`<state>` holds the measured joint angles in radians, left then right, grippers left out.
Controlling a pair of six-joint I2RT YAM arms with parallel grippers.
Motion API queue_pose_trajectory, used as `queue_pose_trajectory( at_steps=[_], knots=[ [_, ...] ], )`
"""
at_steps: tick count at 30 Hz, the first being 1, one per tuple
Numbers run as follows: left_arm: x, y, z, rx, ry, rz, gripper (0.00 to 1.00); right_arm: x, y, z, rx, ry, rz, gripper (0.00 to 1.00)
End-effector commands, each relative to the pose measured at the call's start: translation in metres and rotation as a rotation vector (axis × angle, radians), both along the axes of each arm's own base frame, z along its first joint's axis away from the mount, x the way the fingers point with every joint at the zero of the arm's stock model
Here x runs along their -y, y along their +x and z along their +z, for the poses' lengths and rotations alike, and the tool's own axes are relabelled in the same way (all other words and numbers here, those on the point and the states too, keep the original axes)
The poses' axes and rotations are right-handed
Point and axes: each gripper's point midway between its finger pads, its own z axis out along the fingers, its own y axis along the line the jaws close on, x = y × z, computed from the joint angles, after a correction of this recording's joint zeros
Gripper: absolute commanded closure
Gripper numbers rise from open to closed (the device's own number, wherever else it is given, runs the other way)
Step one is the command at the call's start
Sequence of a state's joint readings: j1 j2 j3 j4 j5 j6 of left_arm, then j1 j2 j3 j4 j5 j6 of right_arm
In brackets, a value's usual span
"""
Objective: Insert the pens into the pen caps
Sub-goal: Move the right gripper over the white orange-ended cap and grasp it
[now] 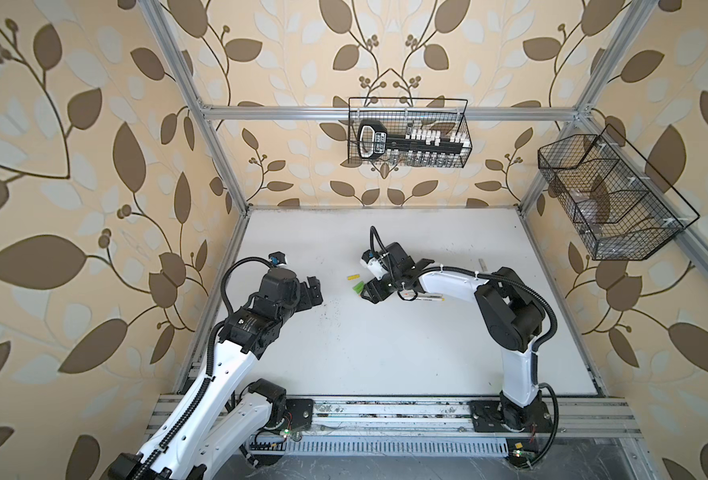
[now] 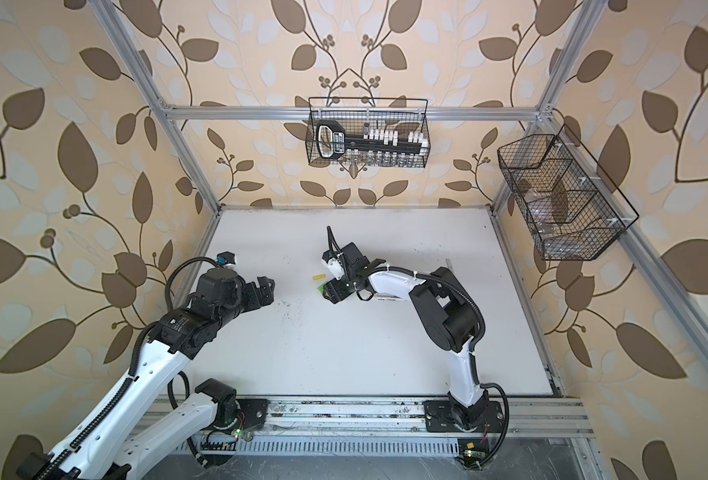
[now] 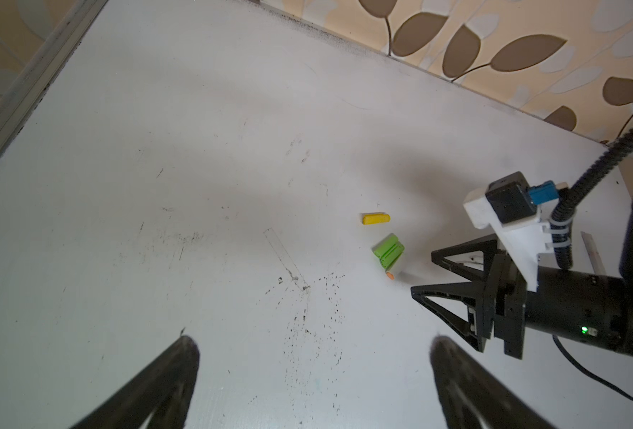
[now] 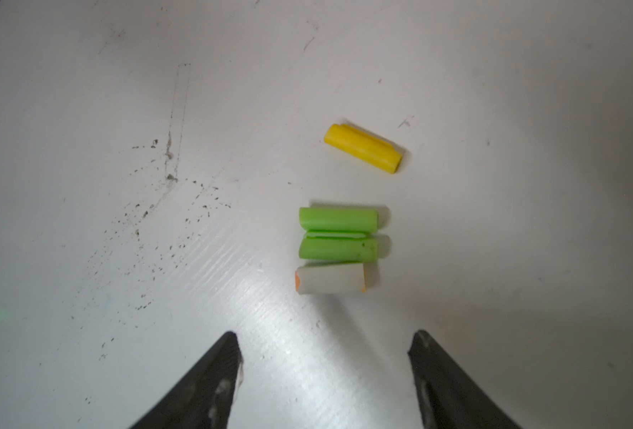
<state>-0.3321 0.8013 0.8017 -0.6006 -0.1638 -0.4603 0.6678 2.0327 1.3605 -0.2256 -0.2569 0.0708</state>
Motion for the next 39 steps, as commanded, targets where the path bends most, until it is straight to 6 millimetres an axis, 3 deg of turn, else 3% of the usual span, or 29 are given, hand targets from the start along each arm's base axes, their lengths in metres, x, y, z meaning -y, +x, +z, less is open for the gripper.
queue_pose_trajectory(
  at_steps=[1, 13, 19, 24, 28, 33, 39],
  knots=[
    [-0.001, 0.002, 0.007, 0.034, -0.020, 0.008, 0.01, -0.015, 0.000, -0.006, -0.025, 0.020, 0.035, 0.27],
    [-0.001, 0.002, 0.012, 0.053, -0.033, 0.007, 0.01, -0.025, -0.009, -0.021, -0.071, -0.011, 0.091, 0.27],
    [-0.001, 0.001, 0.011, 0.053, -0.038, 0.007, 0.01, -0.036, -0.035, -0.021, -0.093, -0.008, 0.175, 0.29],
    [-0.001, 0.001, 0.012, 0.061, -0.045, 0.008, 0.01, -0.051, -0.063, -0.006, -0.089, 0.042, 0.260, 0.30],
    [-0.001, 0.001, 0.013, 0.064, -0.050, 0.013, 0.01, -0.040, -0.051, 0.000, -0.084, 0.063, 0.204, 0.31],
    [-0.003, 0.000, 0.013, 0.068, -0.055, 0.022, 0.01, -0.019, -0.034, -0.006, -0.080, 0.020, 0.157, 0.32],
    [-0.005, -0.003, 0.013, 0.065, -0.060, 0.031, 0.01, -0.020, -0.035, -0.019, -0.084, -0.018, 0.206, 0.34]
  ],
)
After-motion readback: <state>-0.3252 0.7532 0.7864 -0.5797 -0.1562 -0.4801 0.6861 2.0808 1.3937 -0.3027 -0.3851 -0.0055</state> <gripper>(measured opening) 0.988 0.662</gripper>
